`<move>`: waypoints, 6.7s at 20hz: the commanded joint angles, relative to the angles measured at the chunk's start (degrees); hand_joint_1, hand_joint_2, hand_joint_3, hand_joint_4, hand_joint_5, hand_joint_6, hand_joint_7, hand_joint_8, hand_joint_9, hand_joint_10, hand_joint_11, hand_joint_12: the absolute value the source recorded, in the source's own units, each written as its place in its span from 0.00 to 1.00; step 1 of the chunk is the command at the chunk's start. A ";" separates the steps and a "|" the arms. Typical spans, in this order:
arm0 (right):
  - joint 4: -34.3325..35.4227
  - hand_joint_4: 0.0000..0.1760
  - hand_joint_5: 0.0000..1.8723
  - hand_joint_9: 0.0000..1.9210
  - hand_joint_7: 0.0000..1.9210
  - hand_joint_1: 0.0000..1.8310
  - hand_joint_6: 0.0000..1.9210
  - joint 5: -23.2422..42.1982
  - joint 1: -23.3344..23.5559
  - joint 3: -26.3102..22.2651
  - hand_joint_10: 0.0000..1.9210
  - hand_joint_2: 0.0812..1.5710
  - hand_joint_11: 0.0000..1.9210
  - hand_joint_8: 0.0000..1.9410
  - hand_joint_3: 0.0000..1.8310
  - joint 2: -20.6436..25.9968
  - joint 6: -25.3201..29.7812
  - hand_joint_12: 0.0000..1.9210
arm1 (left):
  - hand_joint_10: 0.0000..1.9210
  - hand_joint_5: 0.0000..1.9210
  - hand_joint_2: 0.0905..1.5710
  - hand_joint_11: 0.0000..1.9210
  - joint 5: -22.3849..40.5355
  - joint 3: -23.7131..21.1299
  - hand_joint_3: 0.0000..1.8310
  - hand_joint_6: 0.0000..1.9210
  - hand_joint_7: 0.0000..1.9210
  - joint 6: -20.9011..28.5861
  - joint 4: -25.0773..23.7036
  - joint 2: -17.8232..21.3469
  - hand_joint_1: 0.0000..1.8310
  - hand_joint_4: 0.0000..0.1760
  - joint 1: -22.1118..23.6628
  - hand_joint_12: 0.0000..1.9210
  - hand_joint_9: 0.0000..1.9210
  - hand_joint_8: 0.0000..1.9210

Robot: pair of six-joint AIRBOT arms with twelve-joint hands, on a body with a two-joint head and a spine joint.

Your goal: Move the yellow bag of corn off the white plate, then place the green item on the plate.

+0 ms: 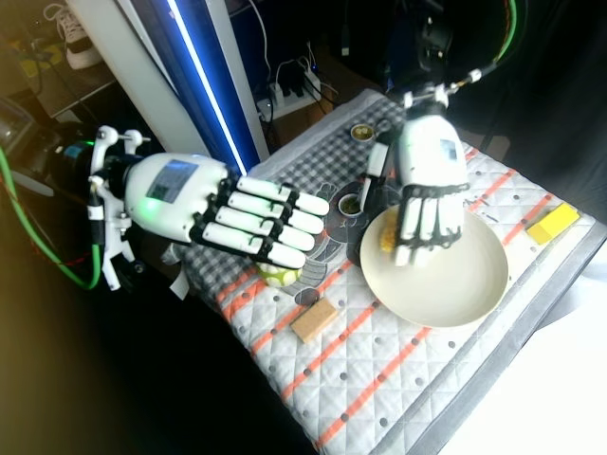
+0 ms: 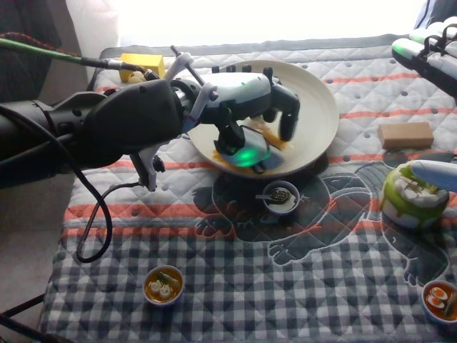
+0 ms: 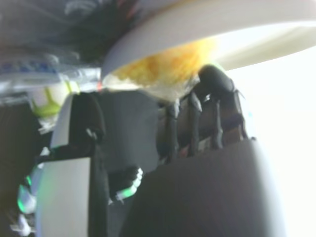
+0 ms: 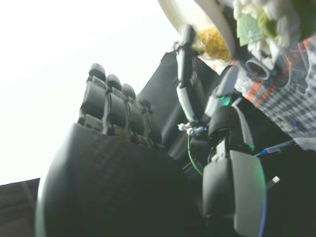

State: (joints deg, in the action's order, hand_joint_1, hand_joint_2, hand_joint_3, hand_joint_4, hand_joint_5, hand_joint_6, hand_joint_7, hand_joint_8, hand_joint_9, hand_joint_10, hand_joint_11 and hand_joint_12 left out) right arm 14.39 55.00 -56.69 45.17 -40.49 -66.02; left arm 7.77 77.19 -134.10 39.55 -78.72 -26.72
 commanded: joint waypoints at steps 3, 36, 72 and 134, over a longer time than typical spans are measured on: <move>-0.43 0.00 0.00 0.00 0.00 0.23 0.00 7.49 0.05 0.31 0.00 0.76 0.01 0.00 0.00 -0.06 0.65 0.01 | 0.98 0.29 0.72 0.46 4.01 0.47 0.26 0.86 0.32 -0.05 0.32 -0.23 0.57 0.00 0.58 1.00 0.39 0.95; -0.42 0.08 0.00 0.00 0.00 0.28 0.00 7.76 -1.26 0.67 0.00 0.79 0.00 0.00 0.00 -0.47 3.29 0.26 | 0.02 0.15 0.66 0.00 7.02 -8.89 0.01 0.01 0.10 7.67 -9.60 9.20 0.50 0.65 -2.88 0.59 0.09 0.00; -0.67 0.07 0.00 0.02 0.00 0.30 0.00 8.97 -2.27 0.90 0.00 0.81 0.00 0.00 0.00 -1.20 6.65 0.29 | 0.23 0.16 0.85 0.01 30.71 -27.84 0.00 0.13 0.15 52.61 -36.06 26.16 0.30 0.00 -22.18 0.73 0.13 0.07; -9.83 0.38 0.00 0.00 0.00 0.13 0.00 -11.76 24.27 17.92 0.00 0.69 0.00 0.00 0.00 -20.44 10.08 0.58 | 0.00 0.04 0.84 0.00 62.55 -28.30 0.00 0.00 0.00 60.48 -24.38 29.61 0.30 0.00 -28.83 0.38 0.00 0.00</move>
State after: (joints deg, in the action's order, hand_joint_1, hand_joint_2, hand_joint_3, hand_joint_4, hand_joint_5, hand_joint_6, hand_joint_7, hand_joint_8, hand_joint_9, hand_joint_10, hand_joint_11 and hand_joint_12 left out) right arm 5.10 36.01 -34.02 62.08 -59.22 -56.01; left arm 62.63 48.93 -74.04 16.58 -49.12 -55.94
